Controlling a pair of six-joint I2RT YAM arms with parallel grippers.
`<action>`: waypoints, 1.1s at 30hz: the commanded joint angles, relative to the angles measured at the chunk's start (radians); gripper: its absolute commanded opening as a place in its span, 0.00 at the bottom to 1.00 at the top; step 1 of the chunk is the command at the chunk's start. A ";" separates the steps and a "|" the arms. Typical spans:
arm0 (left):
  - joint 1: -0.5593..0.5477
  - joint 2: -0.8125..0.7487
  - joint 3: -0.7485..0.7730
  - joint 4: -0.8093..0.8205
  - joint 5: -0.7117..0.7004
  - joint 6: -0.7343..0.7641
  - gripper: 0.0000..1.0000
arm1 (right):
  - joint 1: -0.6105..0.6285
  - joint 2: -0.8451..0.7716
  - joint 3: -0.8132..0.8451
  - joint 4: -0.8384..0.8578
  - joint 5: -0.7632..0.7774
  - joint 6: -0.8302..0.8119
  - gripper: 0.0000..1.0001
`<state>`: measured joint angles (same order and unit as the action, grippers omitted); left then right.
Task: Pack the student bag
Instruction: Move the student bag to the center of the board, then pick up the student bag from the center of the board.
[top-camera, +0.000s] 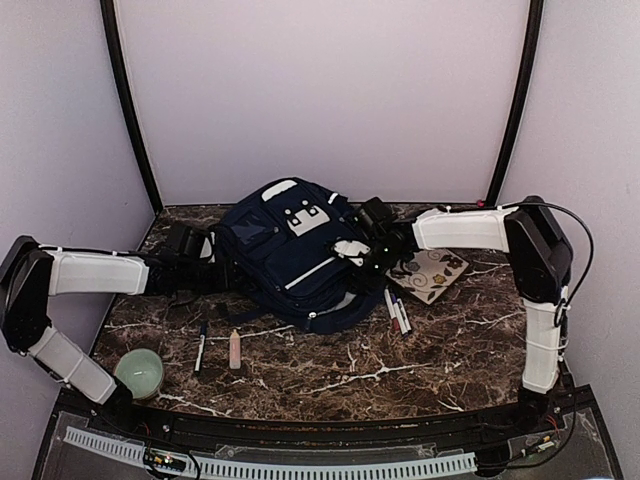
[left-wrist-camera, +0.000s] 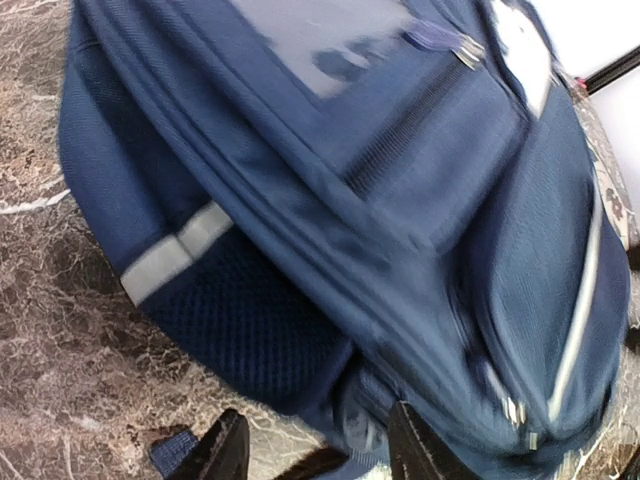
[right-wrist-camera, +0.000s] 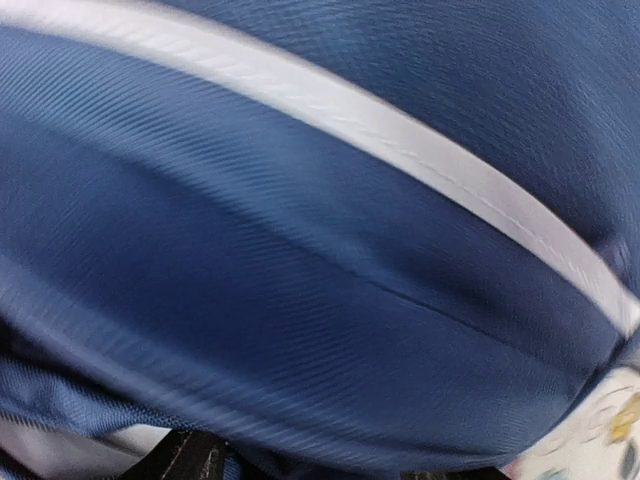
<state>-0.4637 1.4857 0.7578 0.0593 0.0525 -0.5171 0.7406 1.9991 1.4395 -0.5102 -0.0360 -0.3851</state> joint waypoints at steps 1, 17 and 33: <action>0.000 -0.095 -0.051 0.016 0.025 -0.002 0.50 | -0.062 0.074 0.152 0.072 0.057 0.032 0.58; -0.308 -0.149 -0.136 0.167 0.178 0.601 0.45 | -0.077 -0.305 -0.028 -0.054 -0.088 0.091 0.69; -0.313 0.184 0.113 0.102 0.223 0.932 0.36 | -0.108 -0.485 -0.162 -0.031 -0.290 0.206 0.87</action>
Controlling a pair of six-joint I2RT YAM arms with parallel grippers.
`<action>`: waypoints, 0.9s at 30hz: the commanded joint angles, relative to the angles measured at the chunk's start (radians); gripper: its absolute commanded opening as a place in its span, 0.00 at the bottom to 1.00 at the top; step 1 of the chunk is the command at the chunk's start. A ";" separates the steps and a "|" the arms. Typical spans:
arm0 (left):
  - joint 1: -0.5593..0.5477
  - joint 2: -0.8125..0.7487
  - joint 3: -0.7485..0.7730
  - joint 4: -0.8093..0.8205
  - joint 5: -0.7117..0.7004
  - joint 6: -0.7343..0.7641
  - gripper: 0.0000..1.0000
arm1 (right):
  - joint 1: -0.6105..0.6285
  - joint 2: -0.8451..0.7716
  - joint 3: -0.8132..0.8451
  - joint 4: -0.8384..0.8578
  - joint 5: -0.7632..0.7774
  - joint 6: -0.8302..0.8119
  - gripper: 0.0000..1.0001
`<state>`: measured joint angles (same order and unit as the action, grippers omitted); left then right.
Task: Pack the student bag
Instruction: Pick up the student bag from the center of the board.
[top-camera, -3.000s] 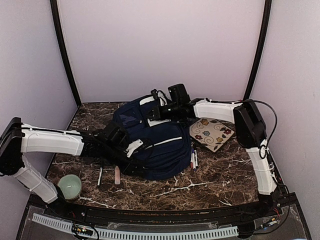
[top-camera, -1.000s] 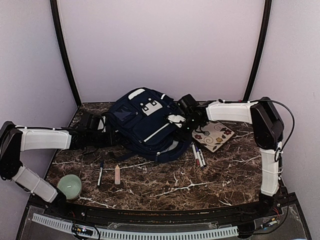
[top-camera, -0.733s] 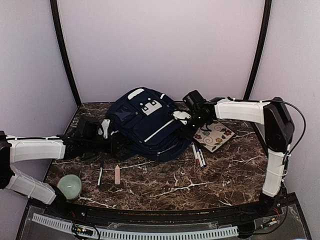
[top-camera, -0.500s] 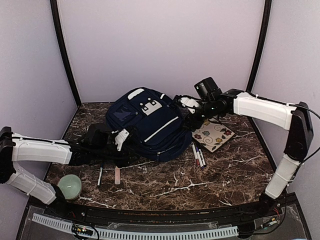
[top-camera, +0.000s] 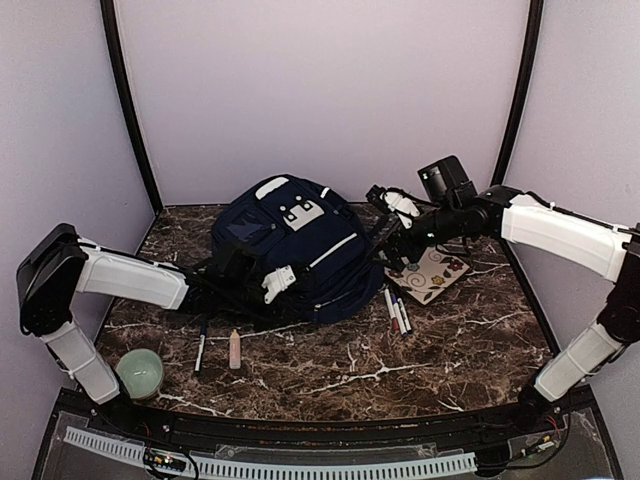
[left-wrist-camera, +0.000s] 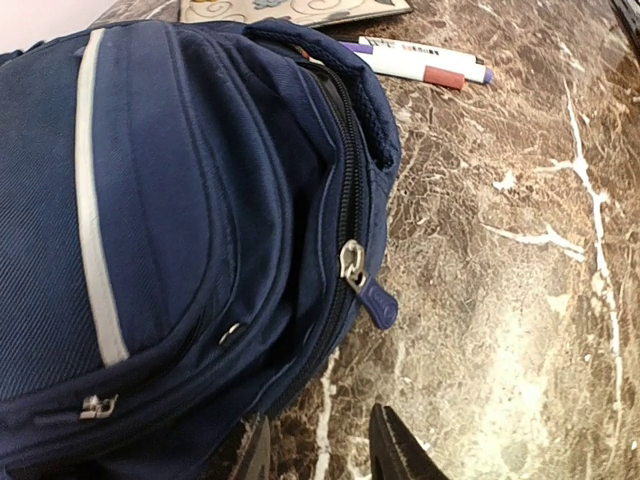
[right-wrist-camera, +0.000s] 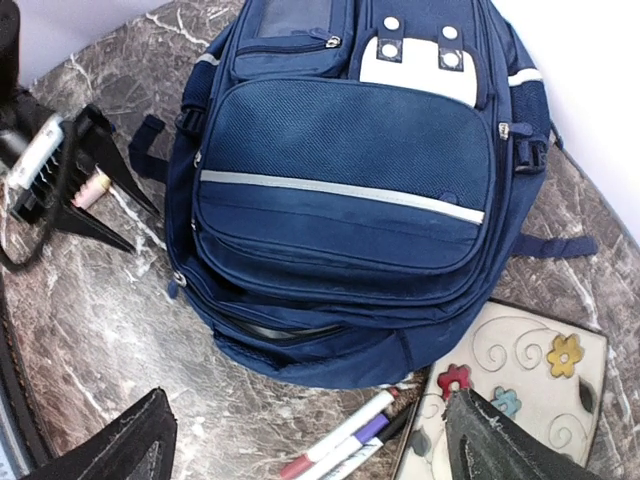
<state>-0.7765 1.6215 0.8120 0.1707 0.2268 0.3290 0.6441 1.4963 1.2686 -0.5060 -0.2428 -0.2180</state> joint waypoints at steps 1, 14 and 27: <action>0.000 0.064 0.071 -0.018 0.054 0.092 0.36 | -0.013 0.025 0.009 -0.044 -0.101 0.049 0.82; 0.000 0.150 0.105 0.032 0.056 0.069 0.14 | -0.012 0.202 -0.034 0.002 -0.291 0.134 0.52; 0.000 0.101 -0.019 0.338 0.223 -0.245 0.02 | 0.069 0.359 0.061 0.039 -0.346 0.235 0.43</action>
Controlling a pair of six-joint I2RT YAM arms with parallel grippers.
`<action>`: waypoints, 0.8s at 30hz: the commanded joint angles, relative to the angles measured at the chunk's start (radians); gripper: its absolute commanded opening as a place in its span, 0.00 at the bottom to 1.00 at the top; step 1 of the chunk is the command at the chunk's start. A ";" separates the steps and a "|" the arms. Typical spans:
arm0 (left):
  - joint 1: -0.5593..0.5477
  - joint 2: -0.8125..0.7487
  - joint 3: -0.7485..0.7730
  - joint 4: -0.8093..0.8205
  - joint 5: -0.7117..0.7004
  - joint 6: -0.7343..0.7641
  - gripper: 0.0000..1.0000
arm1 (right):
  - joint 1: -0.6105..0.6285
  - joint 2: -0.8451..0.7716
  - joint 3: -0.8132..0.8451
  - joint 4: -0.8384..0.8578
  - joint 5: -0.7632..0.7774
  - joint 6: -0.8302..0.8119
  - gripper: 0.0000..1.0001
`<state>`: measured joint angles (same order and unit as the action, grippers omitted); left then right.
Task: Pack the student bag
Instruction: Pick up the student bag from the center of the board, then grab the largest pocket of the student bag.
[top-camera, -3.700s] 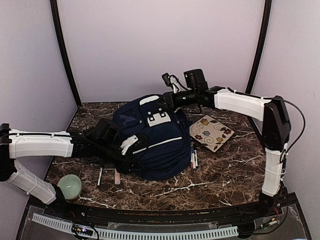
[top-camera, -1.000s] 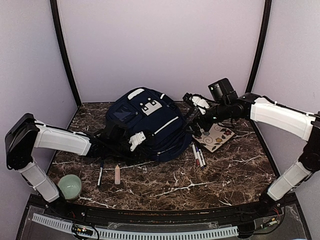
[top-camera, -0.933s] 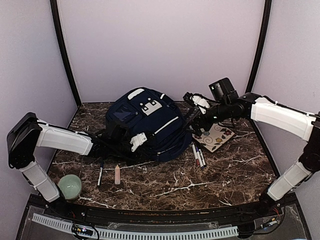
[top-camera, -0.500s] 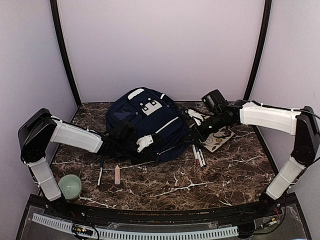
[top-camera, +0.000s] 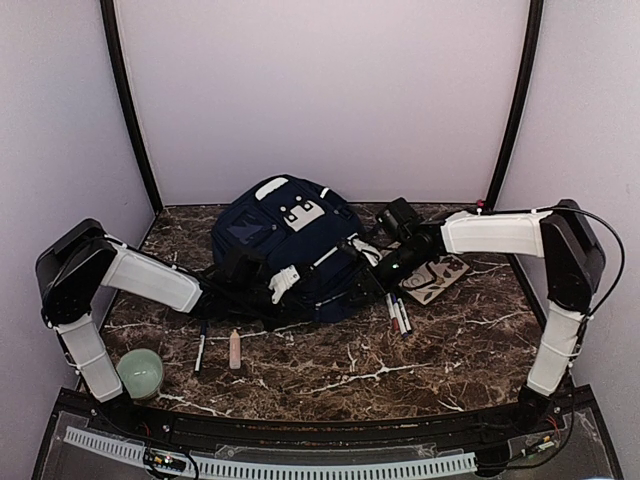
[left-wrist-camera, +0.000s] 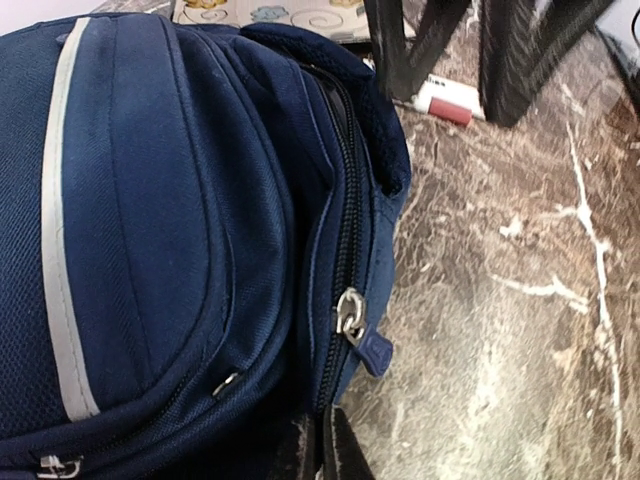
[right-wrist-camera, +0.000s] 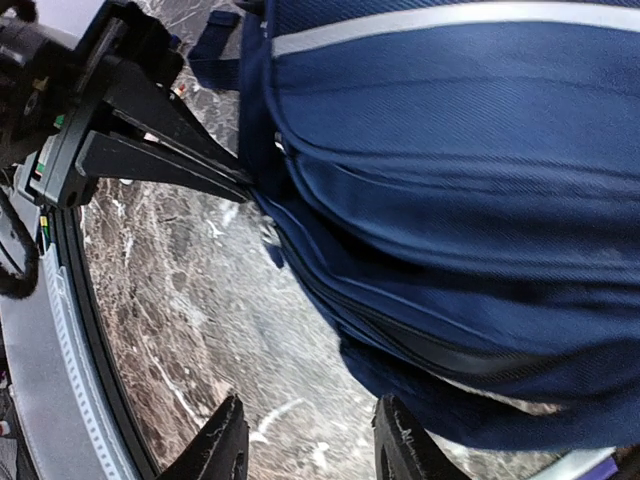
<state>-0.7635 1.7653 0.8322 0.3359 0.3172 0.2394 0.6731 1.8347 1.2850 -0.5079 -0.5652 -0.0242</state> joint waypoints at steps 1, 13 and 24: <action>-0.013 -0.039 -0.047 0.198 0.136 -0.178 0.02 | 0.049 0.030 0.051 0.043 -0.020 0.048 0.42; -0.013 -0.029 -0.091 0.354 0.135 -0.319 0.00 | 0.140 0.096 0.065 0.137 0.116 0.108 0.36; -0.013 -0.026 -0.114 0.456 0.177 -0.382 0.00 | 0.165 0.166 0.104 0.197 0.149 0.148 0.43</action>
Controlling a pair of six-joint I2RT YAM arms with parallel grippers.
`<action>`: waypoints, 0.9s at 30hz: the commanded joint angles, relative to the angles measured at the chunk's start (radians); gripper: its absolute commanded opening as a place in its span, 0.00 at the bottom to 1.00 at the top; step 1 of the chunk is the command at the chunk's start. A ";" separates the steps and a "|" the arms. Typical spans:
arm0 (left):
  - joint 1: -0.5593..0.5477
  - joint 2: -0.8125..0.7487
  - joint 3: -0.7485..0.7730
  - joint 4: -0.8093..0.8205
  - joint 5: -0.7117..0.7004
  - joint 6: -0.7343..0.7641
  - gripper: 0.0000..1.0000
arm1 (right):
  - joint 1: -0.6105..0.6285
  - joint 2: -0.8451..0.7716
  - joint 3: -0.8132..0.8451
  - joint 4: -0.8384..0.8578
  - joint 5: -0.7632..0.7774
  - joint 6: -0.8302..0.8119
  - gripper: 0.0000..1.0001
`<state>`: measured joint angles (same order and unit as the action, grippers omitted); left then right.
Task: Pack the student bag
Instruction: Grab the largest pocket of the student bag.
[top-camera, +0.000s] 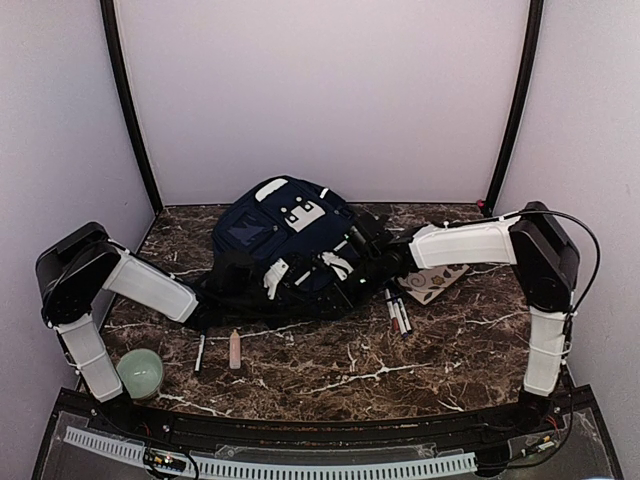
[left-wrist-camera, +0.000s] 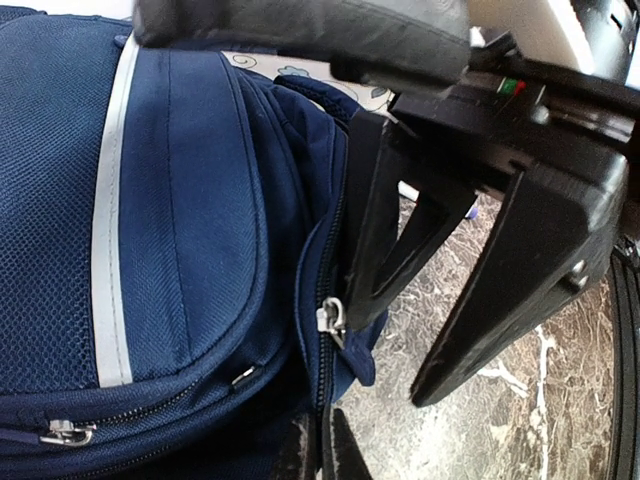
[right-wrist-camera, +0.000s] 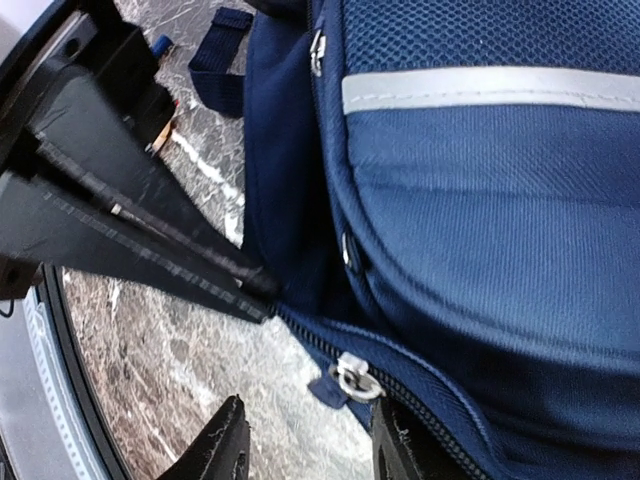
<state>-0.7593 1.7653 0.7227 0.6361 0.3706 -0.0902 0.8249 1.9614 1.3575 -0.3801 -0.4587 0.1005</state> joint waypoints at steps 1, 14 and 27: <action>-0.017 -0.024 -0.004 0.162 0.129 -0.058 0.00 | 0.013 0.046 0.035 0.076 0.049 0.027 0.43; -0.017 -0.029 -0.017 0.189 0.152 -0.073 0.00 | 0.022 0.109 0.055 0.115 0.143 0.039 0.24; -0.017 -0.059 -0.045 0.094 0.090 -0.024 0.00 | -0.003 -0.029 -0.018 0.039 0.100 -0.009 0.00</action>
<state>-0.7544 1.7699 0.6823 0.7013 0.3832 -0.1383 0.8379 2.0037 1.3754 -0.3428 -0.3649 0.1123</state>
